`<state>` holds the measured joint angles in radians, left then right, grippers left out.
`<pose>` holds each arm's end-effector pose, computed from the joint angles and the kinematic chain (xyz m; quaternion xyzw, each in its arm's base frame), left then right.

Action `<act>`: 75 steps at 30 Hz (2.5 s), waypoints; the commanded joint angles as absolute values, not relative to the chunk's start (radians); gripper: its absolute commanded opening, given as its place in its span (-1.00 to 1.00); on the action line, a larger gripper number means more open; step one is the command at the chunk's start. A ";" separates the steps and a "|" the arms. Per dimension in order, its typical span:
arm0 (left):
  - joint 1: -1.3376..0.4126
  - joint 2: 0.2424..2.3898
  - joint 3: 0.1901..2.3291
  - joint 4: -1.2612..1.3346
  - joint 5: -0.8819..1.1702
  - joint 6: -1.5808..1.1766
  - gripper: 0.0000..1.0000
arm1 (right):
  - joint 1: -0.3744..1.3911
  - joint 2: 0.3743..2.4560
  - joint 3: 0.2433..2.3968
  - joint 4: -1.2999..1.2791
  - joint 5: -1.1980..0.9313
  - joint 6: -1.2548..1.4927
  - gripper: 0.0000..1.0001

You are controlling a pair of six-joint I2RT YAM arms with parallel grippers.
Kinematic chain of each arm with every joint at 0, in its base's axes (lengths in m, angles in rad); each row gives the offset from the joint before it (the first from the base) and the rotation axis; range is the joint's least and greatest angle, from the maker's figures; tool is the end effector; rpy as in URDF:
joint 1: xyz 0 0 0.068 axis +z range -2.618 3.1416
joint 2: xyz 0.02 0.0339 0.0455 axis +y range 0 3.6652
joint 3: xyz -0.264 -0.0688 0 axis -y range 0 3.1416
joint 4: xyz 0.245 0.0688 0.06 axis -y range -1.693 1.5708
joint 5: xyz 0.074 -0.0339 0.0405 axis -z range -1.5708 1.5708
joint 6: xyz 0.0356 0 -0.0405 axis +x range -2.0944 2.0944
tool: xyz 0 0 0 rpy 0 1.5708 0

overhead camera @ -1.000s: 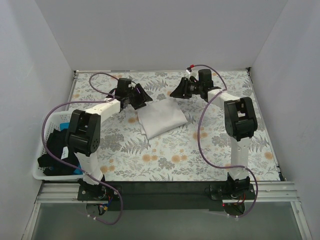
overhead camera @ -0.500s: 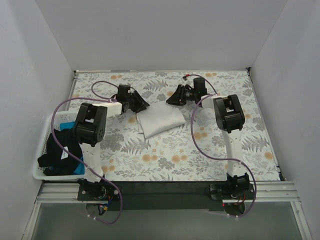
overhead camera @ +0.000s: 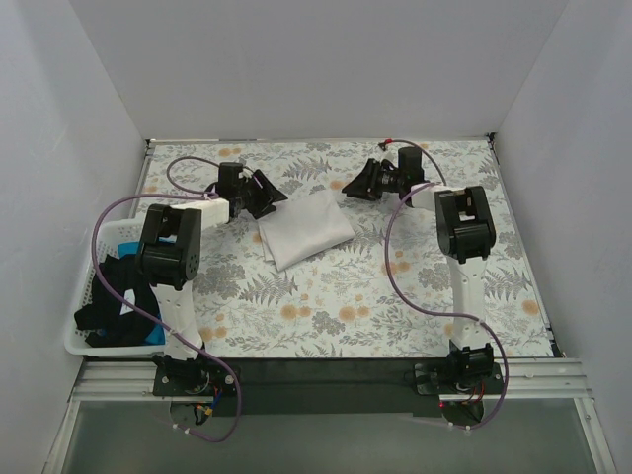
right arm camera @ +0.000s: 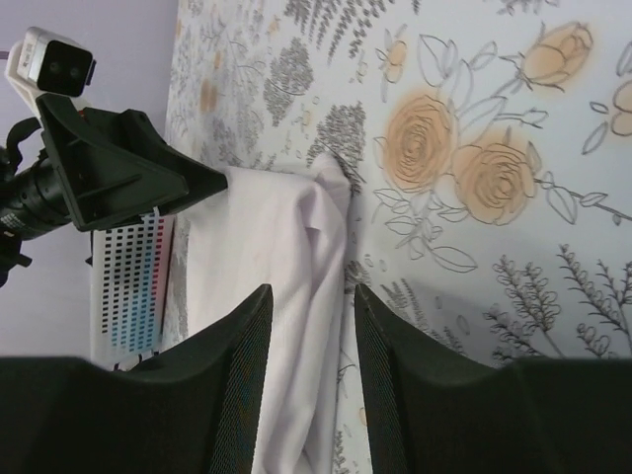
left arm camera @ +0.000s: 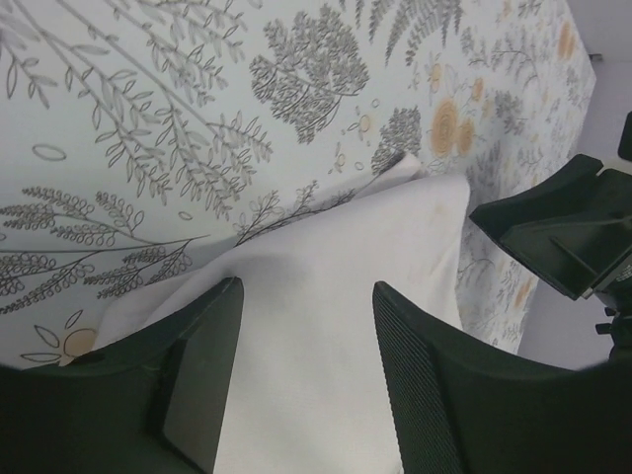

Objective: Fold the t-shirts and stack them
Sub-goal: Fold the tshirt

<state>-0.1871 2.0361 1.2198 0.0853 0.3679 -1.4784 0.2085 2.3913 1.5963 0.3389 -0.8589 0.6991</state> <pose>0.4199 -0.0925 0.1404 -0.4806 0.7619 -0.4089 0.1461 0.4981 0.1329 0.1178 -0.0263 0.8020 0.5284 0.2773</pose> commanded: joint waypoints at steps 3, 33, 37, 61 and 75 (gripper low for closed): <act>-0.179 1.950 1.305 0.097 0.443 -1.413 0.18 | 0.212 2.206 1.577 0.362 -0.857 0.698 -0.08; -0.088 2.014 1.334 0.100 0.471 -1.417 0.20 | 0.391 2.279 1.167 0.541 -0.828 0.698 -0.11; -0.081 1.968 1.316 0.087 0.505 -1.439 0.20 | 0.390 2.257 1.166 0.546 -0.830 0.696 -0.11; -0.204 1.654 0.606 0.197 0.493 -1.669 -1.00 | 0.385 2.249 1.126 0.552 -0.815 0.675 -0.11; -0.137 1.476 0.560 -0.063 0.317 -1.649 -1.00 | 0.364 2.207 1.095 0.563 -0.810 0.684 -0.11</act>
<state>-0.1524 1.5223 0.5560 0.0246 0.3824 -1.6634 0.3794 2.2070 1.1362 0.6533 -0.8684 0.7300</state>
